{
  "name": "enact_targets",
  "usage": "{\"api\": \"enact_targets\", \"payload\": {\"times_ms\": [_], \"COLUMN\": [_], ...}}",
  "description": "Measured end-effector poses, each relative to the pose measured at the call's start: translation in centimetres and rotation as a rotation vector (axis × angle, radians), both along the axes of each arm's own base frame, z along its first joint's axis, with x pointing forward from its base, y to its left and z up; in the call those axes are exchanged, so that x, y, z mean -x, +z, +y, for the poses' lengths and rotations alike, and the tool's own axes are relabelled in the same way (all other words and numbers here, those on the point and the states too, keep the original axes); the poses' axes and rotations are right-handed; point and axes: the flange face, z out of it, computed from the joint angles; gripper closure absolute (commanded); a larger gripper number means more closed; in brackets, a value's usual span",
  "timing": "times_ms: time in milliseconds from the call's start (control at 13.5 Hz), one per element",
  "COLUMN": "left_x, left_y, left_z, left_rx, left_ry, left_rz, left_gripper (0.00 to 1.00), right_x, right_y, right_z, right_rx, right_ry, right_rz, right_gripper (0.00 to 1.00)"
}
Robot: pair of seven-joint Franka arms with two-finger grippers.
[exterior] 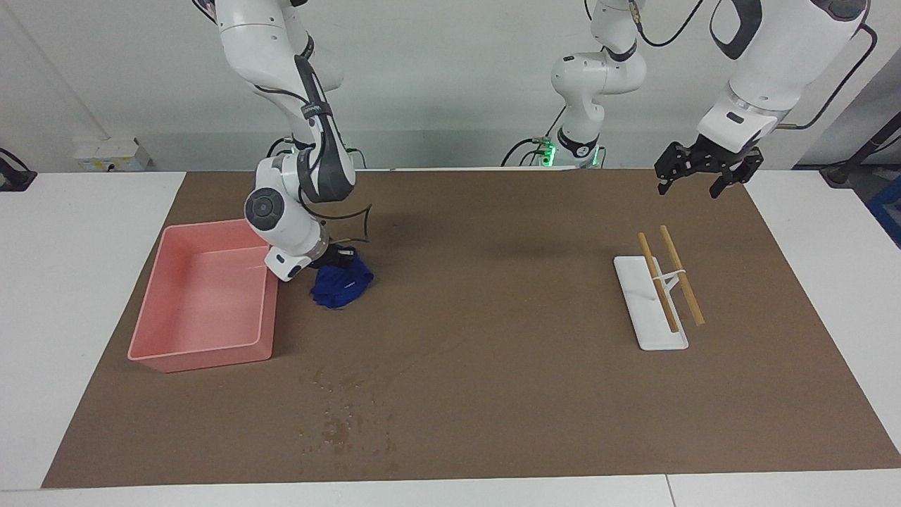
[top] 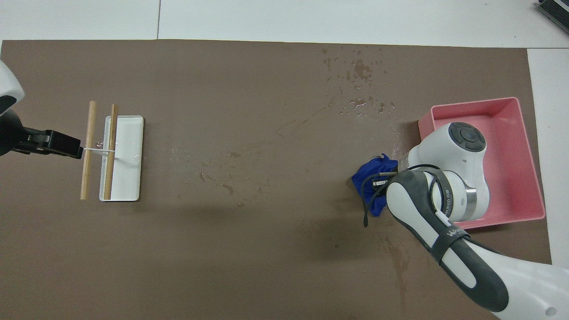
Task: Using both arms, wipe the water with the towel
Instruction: 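Wipe the towel over the wet area again with the right gripper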
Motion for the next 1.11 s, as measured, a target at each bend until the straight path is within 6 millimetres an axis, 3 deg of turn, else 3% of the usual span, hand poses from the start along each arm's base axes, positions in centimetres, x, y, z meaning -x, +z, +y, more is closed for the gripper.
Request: {"api": "enact_targets", "payload": {"times_ms": [370, 815, 1111], "left_x": [0.0, 0.0, 0.0], "left_y": [0.0, 0.0, 0.0], "left_z": [0.0, 0.0, 0.0], "left_rx": [0.000, 0.000, 0.000], "left_ry": [0.000, 0.000, 0.000], "left_rz": [0.000, 0.000, -0.001], "left_gripper": [0.00, 0.00, 0.00], "right_x": [-3.5, -9.4, -11.4], "right_y": [0.3, 0.2, 0.0], "right_z": [-0.3, -1.2, 0.6], "right_rx": [-0.004, -0.013, -0.031], "right_ry": [0.036, 0.026, -0.072], "right_rz": [-0.236, -0.352, -0.365], "right_gripper": [1.00, 1.00, 1.00]}}
